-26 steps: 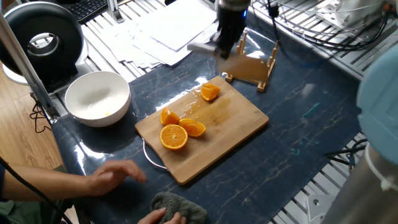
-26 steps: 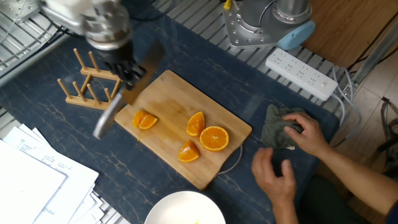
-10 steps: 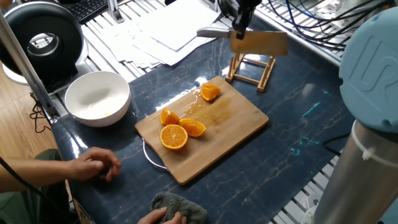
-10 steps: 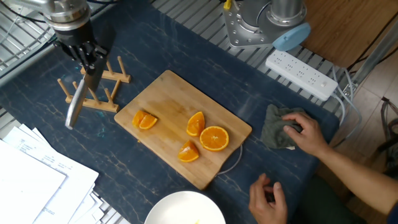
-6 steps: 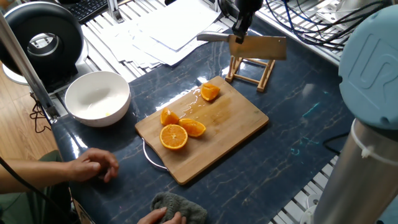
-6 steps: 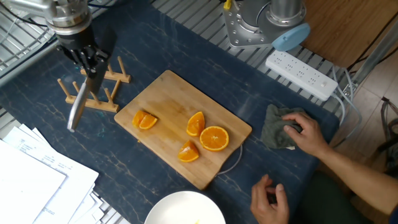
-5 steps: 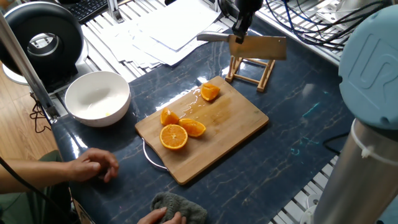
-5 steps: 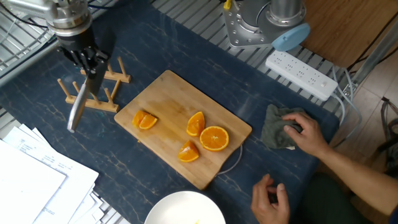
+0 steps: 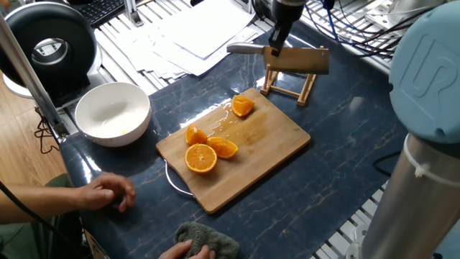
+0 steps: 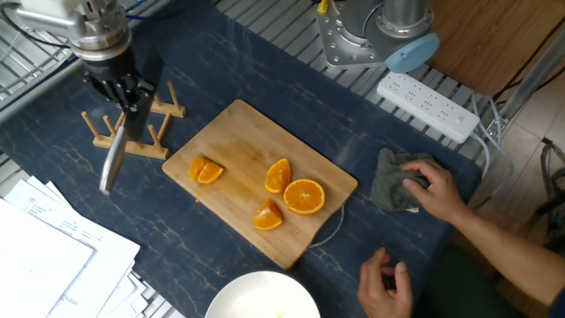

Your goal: Chop the orange

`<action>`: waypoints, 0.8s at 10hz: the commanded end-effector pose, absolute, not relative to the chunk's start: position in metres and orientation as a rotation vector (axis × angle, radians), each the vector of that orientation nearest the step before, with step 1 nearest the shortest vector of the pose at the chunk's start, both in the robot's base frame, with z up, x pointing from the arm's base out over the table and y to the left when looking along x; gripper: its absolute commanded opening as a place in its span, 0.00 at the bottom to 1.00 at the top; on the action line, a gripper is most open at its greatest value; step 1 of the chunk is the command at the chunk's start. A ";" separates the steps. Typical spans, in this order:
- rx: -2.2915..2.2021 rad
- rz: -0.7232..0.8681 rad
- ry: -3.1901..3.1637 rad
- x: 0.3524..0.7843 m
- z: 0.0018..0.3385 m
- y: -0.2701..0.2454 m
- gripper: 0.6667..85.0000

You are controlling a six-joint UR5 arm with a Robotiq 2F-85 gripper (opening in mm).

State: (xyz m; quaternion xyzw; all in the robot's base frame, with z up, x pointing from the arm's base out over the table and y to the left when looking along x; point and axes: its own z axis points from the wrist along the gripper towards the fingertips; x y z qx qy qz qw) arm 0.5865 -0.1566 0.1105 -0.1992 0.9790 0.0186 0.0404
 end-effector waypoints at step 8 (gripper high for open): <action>-0.617 0.149 2.980 0.584 0.085 -0.150 0.00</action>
